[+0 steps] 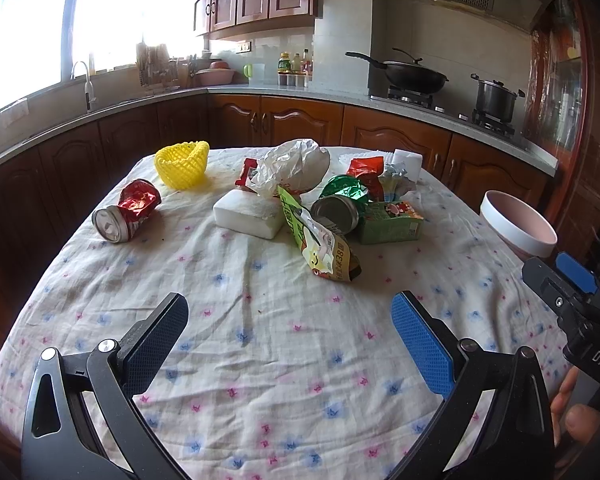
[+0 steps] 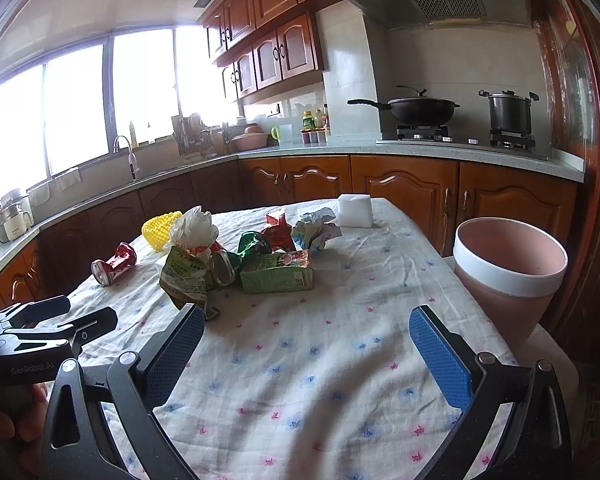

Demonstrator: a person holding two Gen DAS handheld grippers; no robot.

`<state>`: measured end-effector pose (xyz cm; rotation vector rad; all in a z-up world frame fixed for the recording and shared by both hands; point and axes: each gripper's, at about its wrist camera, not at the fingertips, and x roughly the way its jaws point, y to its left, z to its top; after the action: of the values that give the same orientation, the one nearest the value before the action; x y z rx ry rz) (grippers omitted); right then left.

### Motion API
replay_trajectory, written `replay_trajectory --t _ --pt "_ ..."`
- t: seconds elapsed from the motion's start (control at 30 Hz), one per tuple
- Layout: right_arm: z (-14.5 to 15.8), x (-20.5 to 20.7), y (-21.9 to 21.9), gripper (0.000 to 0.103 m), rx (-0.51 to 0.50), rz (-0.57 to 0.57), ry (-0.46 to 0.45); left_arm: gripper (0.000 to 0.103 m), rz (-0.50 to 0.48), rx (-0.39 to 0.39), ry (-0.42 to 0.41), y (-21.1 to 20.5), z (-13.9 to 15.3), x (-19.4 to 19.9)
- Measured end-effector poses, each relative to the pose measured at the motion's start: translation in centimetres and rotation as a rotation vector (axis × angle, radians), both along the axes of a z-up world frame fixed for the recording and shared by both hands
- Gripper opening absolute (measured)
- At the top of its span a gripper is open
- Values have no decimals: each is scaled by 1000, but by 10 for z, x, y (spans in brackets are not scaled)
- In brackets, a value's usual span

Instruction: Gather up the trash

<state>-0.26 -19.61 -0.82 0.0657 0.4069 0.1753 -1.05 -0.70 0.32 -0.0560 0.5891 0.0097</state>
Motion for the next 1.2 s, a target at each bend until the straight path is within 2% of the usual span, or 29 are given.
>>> replay_trajectory --t 0.7,1.2 --pt "4 7 -1 103 32 14 23 103 -2 -26 20 4 -2 13" --pt "17 51 -7 103 87 63 85 103 -4 -53 34 31 24 58"
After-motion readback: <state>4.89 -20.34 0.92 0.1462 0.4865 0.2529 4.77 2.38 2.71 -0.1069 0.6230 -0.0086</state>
